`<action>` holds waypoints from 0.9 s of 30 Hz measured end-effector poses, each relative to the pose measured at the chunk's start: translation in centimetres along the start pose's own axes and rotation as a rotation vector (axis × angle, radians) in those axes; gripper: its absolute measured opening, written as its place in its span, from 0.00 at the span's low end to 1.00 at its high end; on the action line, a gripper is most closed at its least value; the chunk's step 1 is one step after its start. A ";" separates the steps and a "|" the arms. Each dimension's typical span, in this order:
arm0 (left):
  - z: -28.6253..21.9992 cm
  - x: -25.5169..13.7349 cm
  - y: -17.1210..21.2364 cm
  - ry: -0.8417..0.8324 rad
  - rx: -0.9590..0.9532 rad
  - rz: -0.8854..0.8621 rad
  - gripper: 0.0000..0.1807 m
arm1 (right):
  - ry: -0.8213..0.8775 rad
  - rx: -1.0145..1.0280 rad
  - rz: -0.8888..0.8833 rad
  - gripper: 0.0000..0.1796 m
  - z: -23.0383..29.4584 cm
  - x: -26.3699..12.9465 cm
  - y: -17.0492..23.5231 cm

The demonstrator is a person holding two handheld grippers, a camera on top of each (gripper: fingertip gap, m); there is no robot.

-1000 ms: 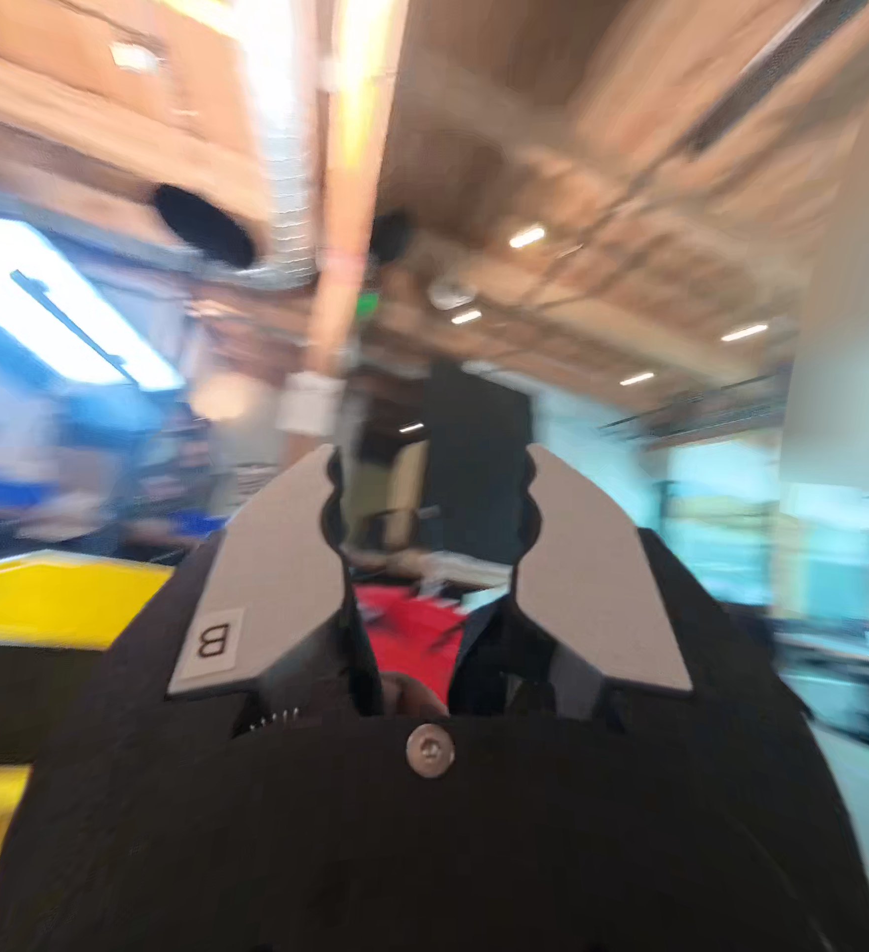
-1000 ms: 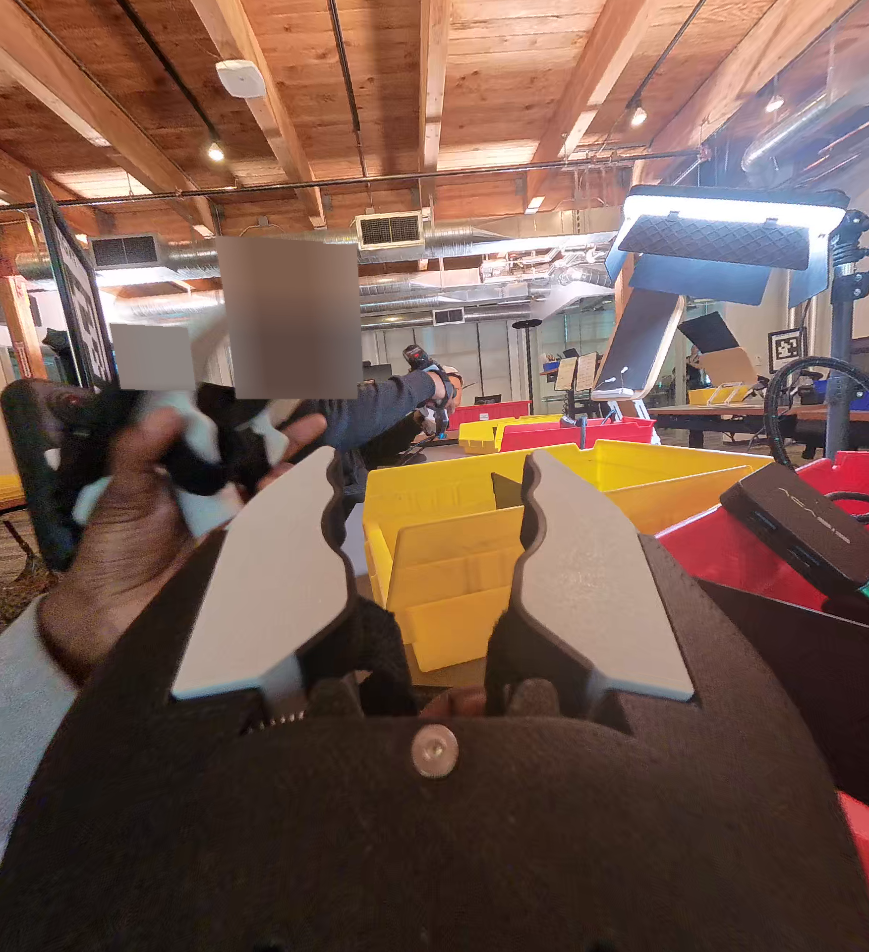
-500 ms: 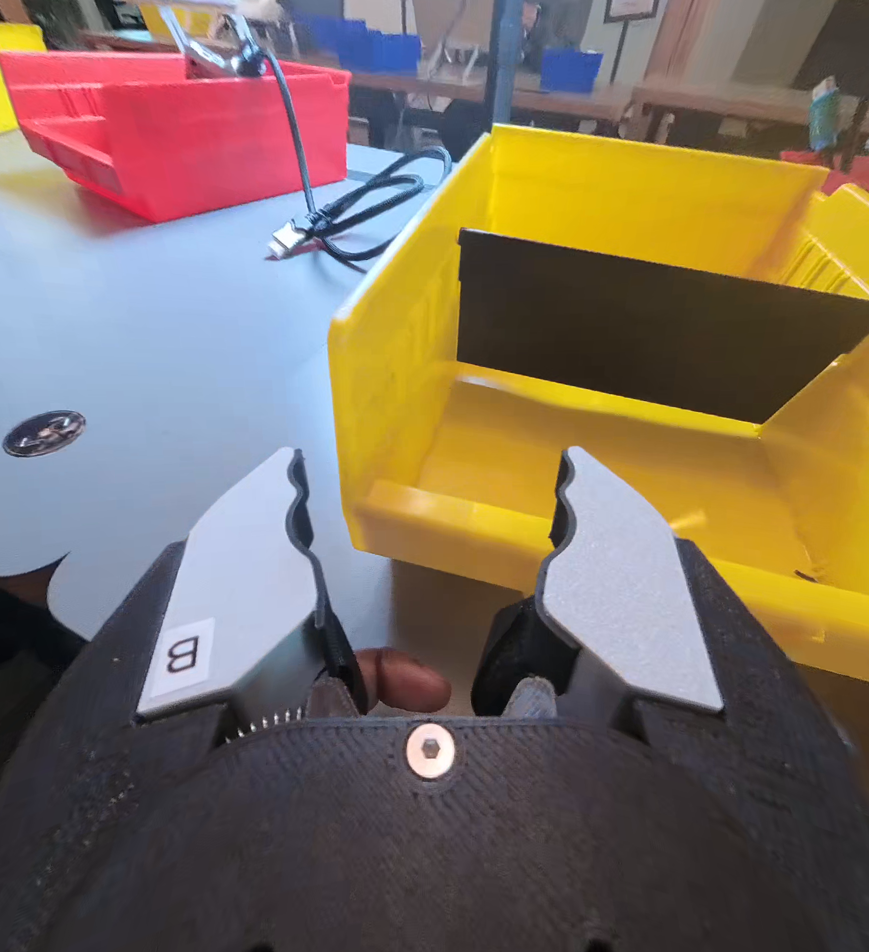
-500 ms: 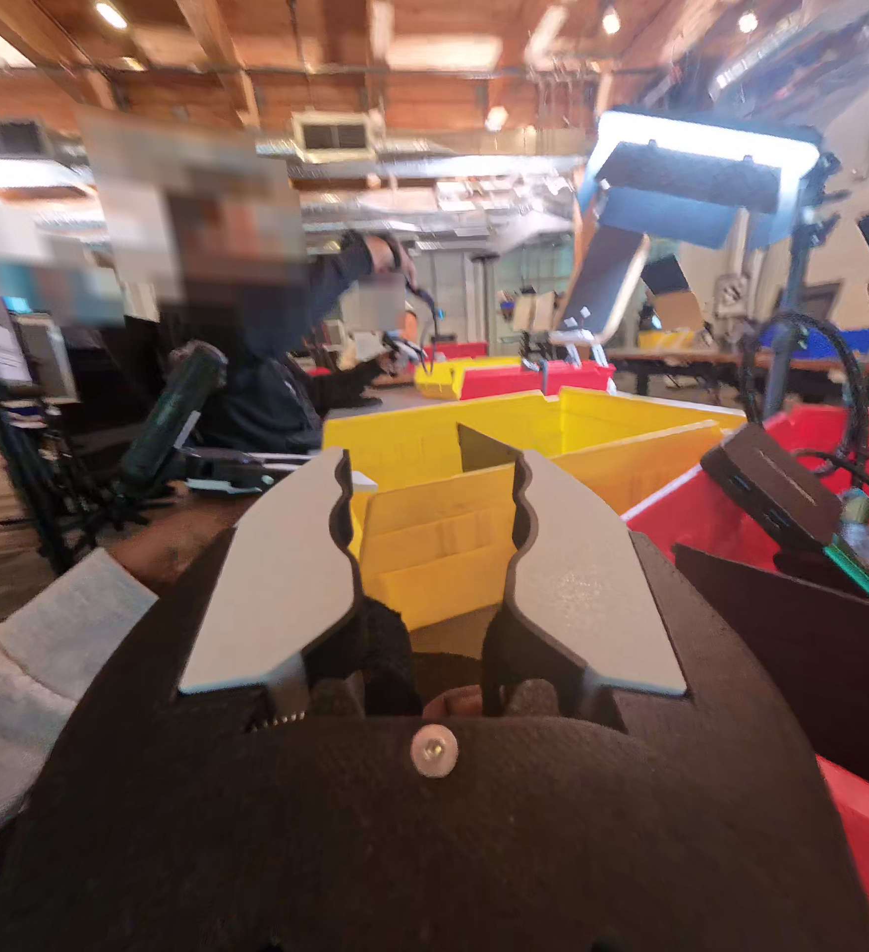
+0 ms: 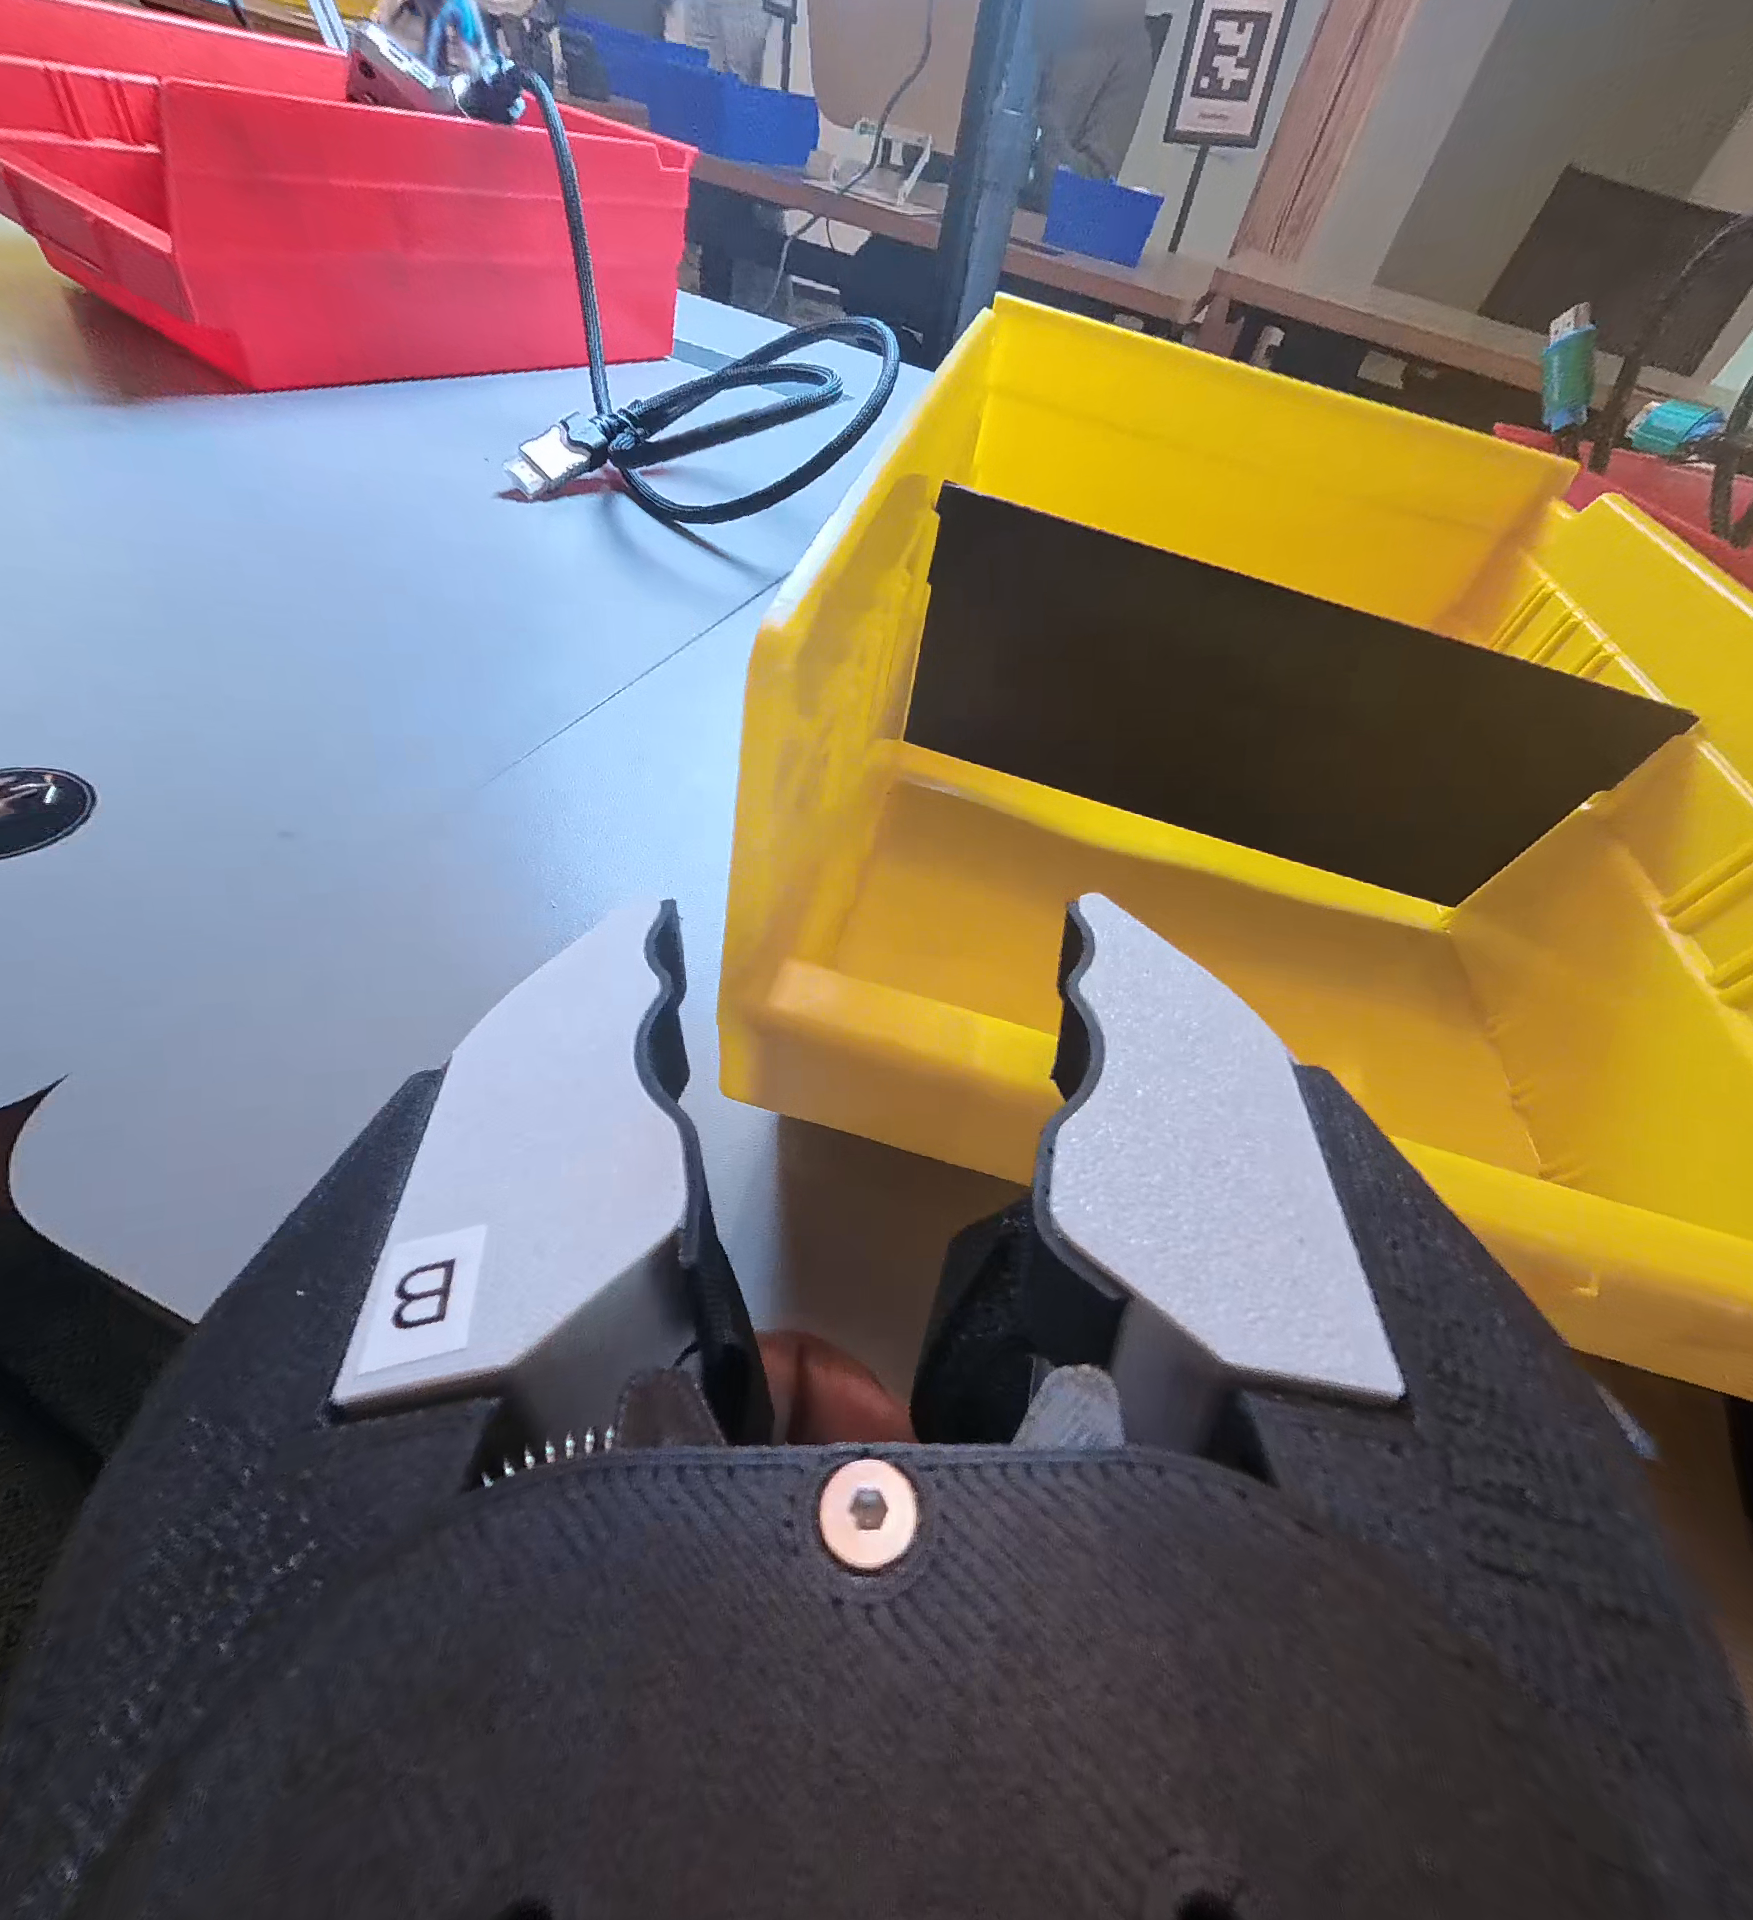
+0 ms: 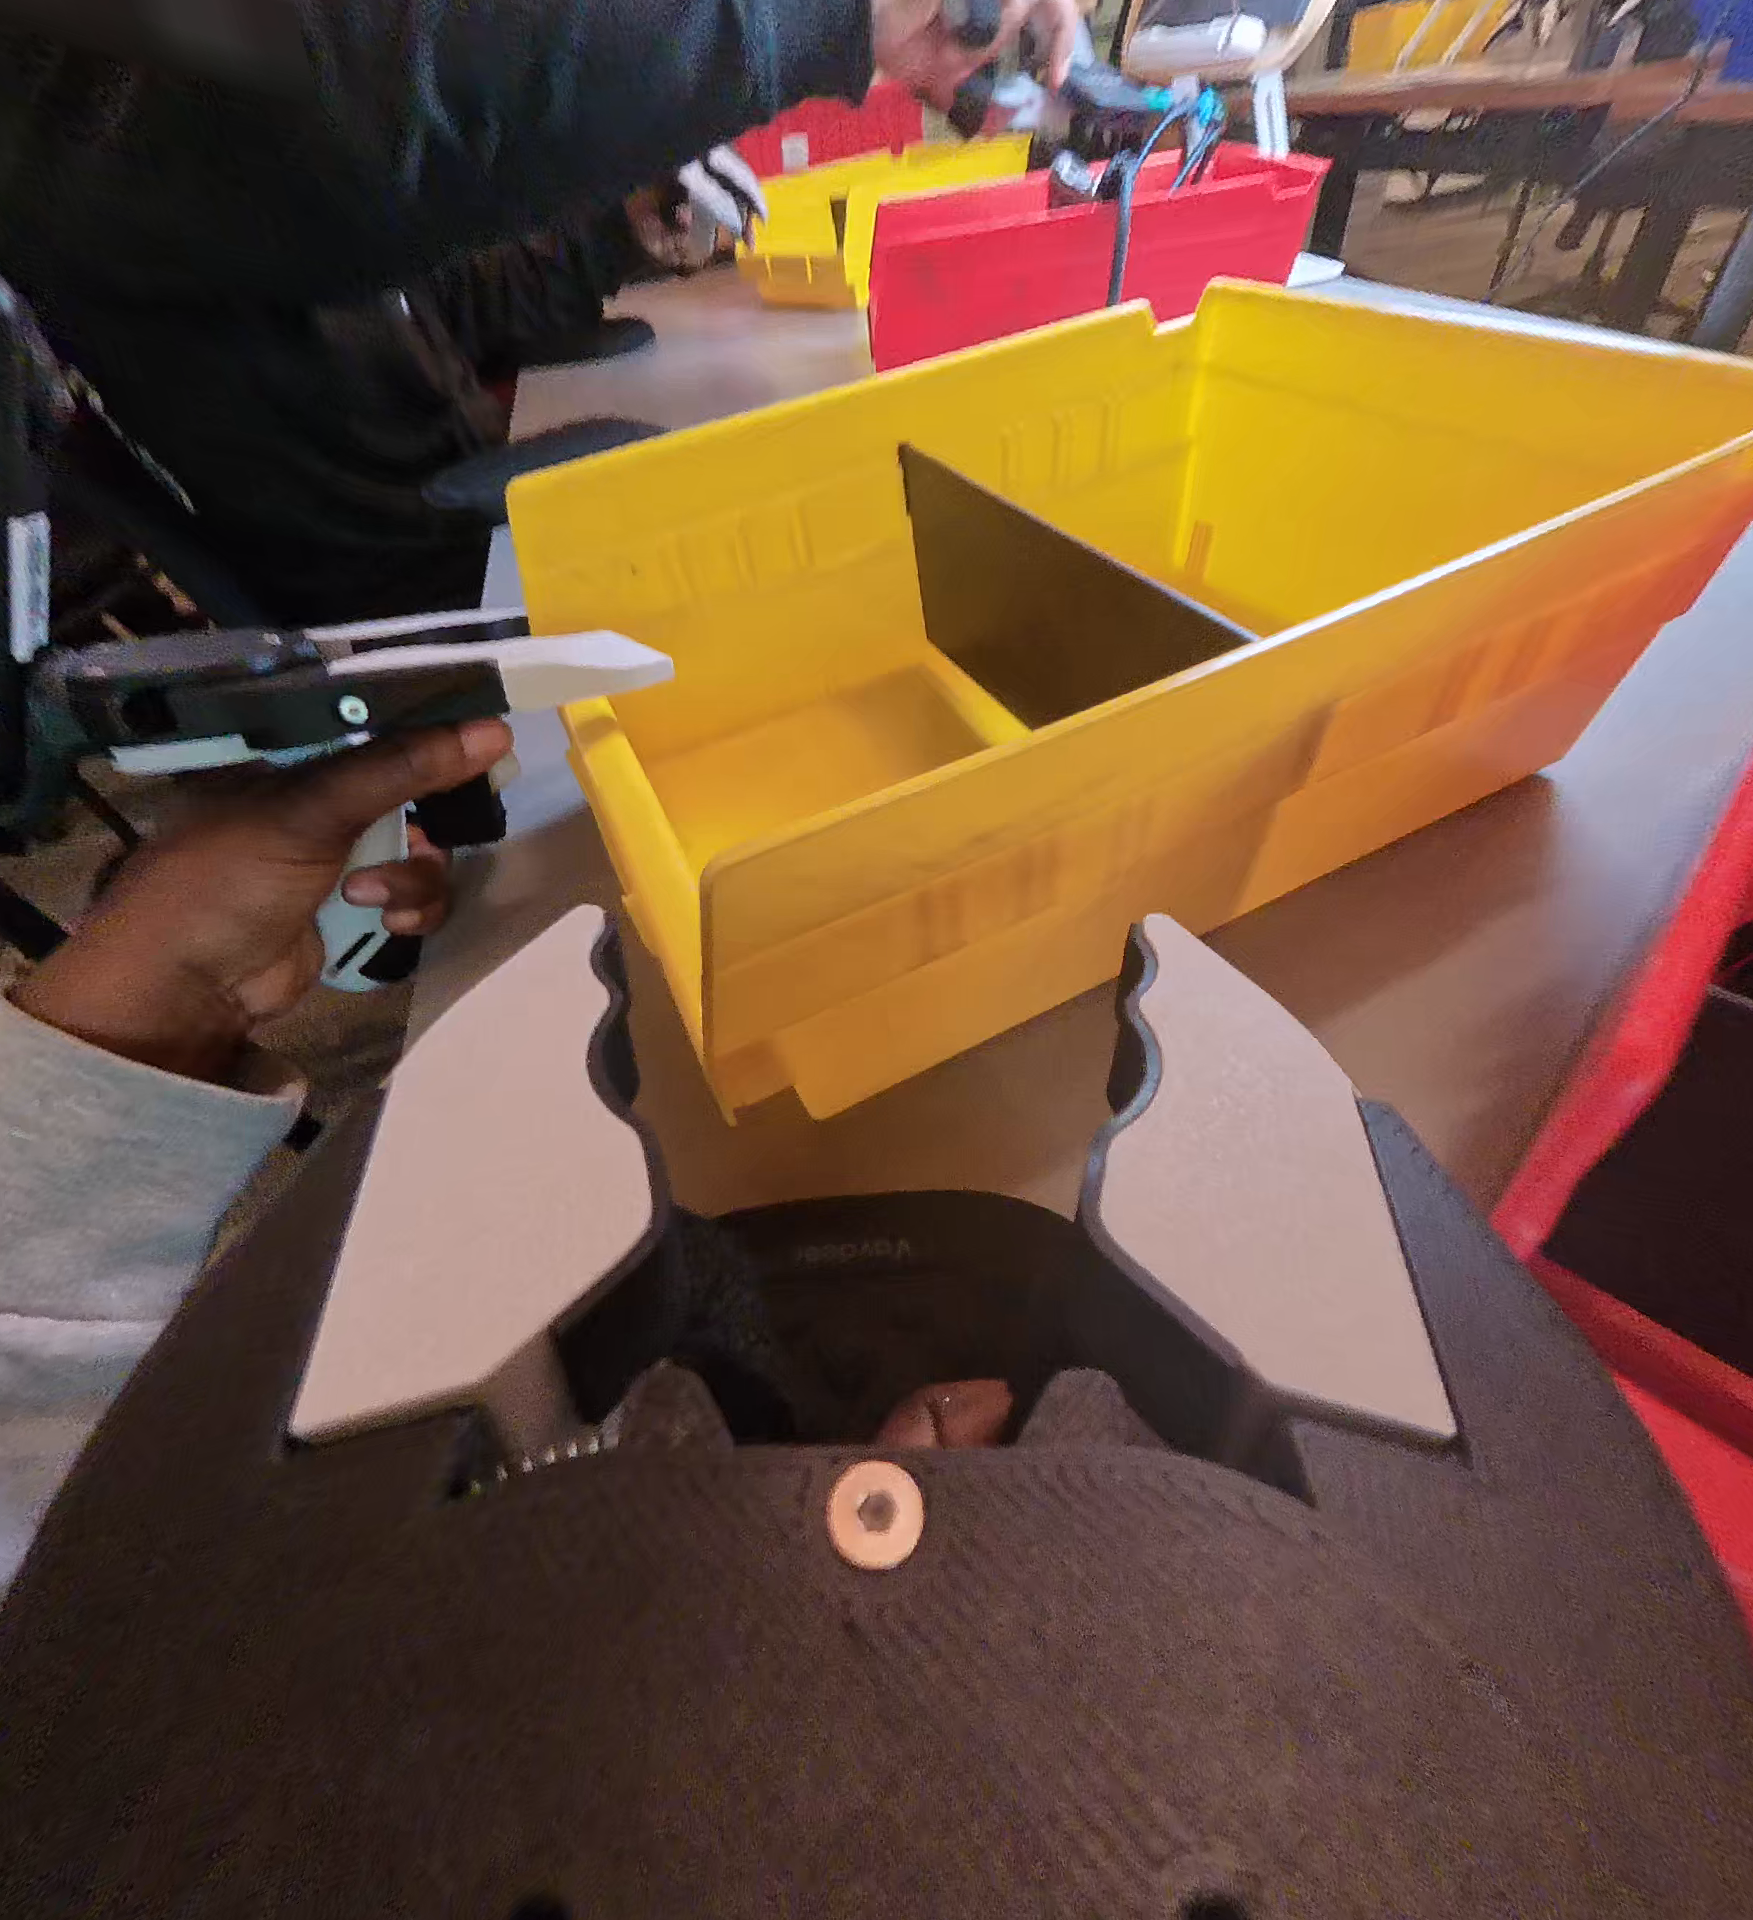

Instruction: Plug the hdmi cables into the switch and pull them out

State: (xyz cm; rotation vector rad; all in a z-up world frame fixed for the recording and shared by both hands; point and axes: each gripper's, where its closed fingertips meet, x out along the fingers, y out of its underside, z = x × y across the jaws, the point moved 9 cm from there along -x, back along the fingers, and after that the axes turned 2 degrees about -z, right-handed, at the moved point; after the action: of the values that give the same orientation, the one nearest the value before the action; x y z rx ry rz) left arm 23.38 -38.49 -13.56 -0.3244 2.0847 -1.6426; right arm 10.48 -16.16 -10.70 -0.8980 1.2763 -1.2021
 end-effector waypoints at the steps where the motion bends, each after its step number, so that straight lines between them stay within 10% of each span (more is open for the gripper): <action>1: -0.1 0.0 0.0 -0.006 0.008 -0.003 0.37 | 0.002 -0.017 0.026 0.51 0.1 0.2 0.1; 16: -0.7 0.1 0.2 -0.056 0.095 0.002 0.33 | 0.067 -0.090 0.099 0.41 0.5 1.0 0.5; 27: -0.9 -1.2 0.5 0.029 0.078 -0.032 0.01 | 0.233 -0.115 0.088 0.17 0.0 0.6 0.5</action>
State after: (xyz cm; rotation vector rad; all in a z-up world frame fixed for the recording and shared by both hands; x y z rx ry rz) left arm 24.02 -37.05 -13.66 -0.3107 2.0402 -1.7521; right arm 10.46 -16.63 -11.35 -0.7916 1.5694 -1.1992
